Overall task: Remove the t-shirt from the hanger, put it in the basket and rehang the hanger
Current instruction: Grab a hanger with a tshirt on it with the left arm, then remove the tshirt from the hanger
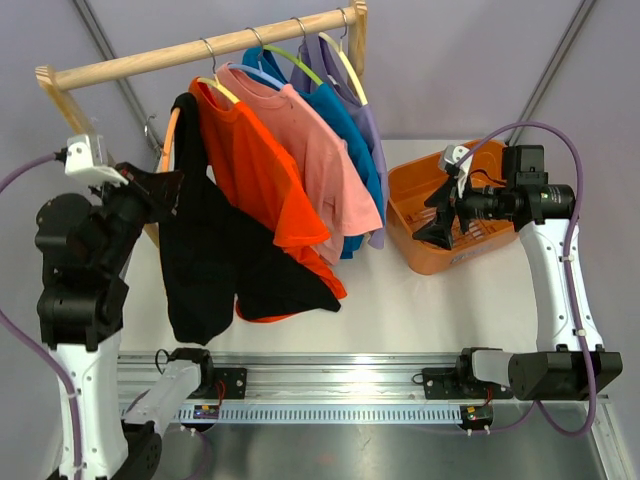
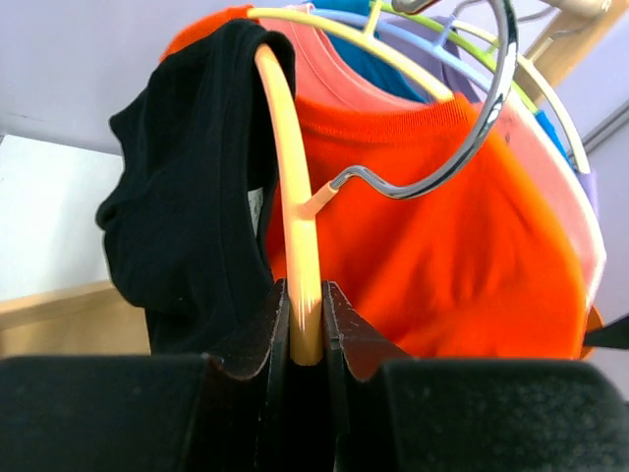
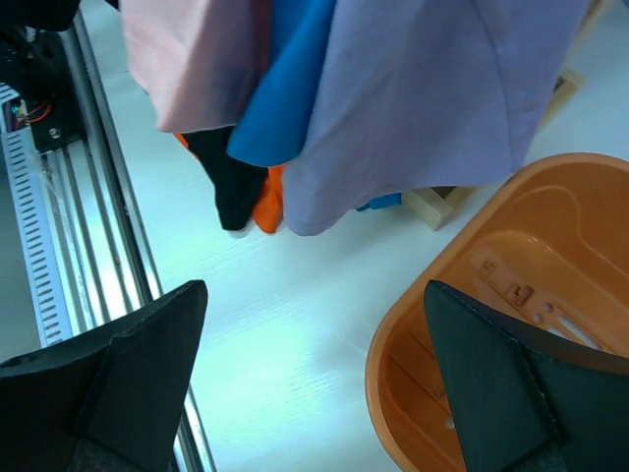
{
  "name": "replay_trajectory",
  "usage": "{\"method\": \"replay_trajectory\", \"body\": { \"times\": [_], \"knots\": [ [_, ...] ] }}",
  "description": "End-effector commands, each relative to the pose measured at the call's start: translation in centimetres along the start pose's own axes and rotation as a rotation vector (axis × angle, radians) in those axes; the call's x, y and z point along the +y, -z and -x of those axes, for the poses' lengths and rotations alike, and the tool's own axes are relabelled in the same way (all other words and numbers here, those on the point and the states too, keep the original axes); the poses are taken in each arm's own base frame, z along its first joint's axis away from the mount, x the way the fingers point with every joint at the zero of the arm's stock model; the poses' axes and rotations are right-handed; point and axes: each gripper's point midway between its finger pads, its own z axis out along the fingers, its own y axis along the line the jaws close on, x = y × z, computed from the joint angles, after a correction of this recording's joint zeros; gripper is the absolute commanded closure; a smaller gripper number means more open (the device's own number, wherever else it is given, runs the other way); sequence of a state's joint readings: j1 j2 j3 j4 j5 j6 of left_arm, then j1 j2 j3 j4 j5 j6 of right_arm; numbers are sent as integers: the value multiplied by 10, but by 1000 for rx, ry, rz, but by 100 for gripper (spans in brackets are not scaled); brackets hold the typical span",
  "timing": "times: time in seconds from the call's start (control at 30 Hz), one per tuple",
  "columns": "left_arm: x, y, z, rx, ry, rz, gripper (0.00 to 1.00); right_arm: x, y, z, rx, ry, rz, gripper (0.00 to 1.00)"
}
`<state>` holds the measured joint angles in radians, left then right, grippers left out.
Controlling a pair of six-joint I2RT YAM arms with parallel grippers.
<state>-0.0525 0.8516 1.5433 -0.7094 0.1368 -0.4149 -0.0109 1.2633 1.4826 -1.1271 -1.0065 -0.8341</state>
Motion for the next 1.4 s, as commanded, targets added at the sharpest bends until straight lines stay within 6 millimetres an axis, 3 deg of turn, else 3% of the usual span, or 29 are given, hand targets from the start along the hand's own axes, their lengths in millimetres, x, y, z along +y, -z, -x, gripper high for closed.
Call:
{"method": "replay_trajectory", "body": {
  "times": [0.0,0.13,0.43,0.63,0.93,1.13,1.23,1.37],
  "knots": [
    [-20,29,14,-108,-35,-106,100,27,-1,23,-75,76,111,1],
    [-34,54,-4,-86,-57,-202,100,37,-2,26,-93,83,155,1],
    [-94,102,-45,73,-55,-609,100,50,0,44,-164,91,206,1],
    [-125,128,-47,137,-25,-831,100,49,5,67,-212,76,200,1],
    [-157,163,-23,141,-17,-1041,100,50,20,107,-279,67,164,1],
    [-162,159,-17,153,-7,-1078,100,60,36,142,-344,99,172,0],
    [-159,145,-22,209,23,-1088,100,66,43,153,-358,76,177,0],
    [-148,120,-38,286,67,-1050,100,67,44,152,-351,34,163,1]
  ]
}}
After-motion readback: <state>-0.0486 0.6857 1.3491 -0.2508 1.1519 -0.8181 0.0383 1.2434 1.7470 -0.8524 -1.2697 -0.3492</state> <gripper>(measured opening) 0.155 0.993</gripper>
